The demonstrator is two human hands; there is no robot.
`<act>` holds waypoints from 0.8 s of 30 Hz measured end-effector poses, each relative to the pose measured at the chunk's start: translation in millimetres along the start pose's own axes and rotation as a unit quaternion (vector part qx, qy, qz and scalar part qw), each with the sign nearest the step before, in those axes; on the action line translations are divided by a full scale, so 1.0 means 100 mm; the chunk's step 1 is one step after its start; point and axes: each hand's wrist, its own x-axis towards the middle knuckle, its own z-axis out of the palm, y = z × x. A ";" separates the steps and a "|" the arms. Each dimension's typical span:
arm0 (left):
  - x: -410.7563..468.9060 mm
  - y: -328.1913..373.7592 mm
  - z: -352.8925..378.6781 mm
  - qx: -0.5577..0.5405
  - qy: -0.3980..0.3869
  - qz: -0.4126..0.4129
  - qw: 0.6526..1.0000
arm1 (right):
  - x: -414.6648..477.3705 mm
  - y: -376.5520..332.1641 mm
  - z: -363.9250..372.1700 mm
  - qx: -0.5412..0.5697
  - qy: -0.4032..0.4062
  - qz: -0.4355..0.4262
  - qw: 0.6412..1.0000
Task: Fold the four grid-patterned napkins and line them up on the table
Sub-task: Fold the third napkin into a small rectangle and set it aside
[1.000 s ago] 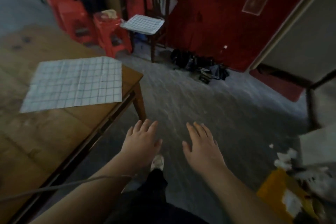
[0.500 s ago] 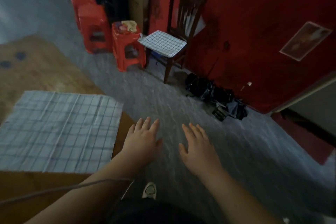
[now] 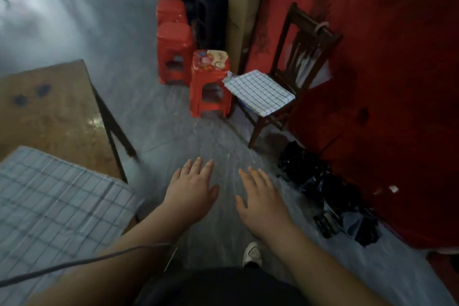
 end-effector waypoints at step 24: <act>0.68 -2.31 -0.38 -0.185 0.127 -0.487 0.844 | 3.26 -2.52 0.08 -0.200 -0.177 -0.450 0.852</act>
